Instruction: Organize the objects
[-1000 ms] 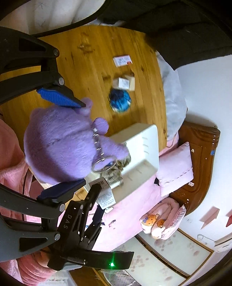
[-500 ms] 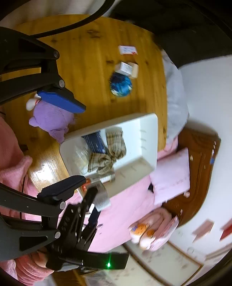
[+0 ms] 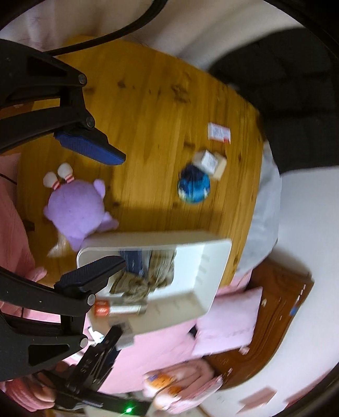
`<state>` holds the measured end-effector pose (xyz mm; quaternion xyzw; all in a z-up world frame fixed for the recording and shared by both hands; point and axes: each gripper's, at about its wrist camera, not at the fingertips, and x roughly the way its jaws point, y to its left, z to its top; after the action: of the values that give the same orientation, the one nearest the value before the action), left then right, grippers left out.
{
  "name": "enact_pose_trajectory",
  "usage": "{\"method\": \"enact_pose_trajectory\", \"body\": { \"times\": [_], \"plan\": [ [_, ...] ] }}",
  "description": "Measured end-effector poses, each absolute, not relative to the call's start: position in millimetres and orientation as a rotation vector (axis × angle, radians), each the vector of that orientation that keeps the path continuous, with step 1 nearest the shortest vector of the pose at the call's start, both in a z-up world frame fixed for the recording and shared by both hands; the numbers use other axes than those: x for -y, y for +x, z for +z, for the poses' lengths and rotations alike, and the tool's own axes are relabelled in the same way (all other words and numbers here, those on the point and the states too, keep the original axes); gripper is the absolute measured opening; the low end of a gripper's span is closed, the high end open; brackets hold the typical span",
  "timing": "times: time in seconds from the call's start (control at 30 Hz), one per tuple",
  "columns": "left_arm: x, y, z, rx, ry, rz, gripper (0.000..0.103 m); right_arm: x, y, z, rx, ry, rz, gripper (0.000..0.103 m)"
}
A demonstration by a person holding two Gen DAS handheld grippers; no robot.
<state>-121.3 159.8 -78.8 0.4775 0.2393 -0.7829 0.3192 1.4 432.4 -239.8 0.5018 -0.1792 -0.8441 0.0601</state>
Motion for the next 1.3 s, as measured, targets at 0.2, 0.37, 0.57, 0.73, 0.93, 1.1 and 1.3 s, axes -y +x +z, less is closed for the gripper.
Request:
{"method": "enact_pose_trajectory", "body": {
  "times": [0.2,0.37,0.57,0.73,0.93,1.1,1.3],
  "plan": [
    [-156.0,-115.8,-79.4,-0.561,1.255,-1.960,0.076,-441.4,1.3,-247.3,0.581,1.528,-2.514,0.066],
    [-154.9,-113.5,-74.4,-0.485,1.254,-1.942,0.076,-448.1,2.4,-250.2,0.638,1.523,-2.508,0.078],
    [-150.4,-112.6,-63.6,-0.369,1.239,-1.943,0.076,-446.6,1.8,-251.8,0.692,1.519,-2.489,0.080],
    [-139.6,-111.3,-56.5,-0.322,1.256,-1.966,0.076,-437.6,-0.3,-249.8,0.718,1.516,-2.489,0.081],
    [-122.6,-112.2,-46.8,-0.272,1.336,-2.048,0.076,-421.9,-2.6,-241.9,0.754,1.514,-2.528,0.081],
    [-101.4,-113.3,-36.8,-0.275,1.366,-2.083,0.076,-411.7,-2.8,-230.7,0.815,1.522,-2.609,0.081],
    [-72.5,-117.5,-26.1,-0.276,1.399,-2.128,0.076,-397.4,0.4,-217.8,0.877,1.535,-2.740,0.081]
  ]
}}
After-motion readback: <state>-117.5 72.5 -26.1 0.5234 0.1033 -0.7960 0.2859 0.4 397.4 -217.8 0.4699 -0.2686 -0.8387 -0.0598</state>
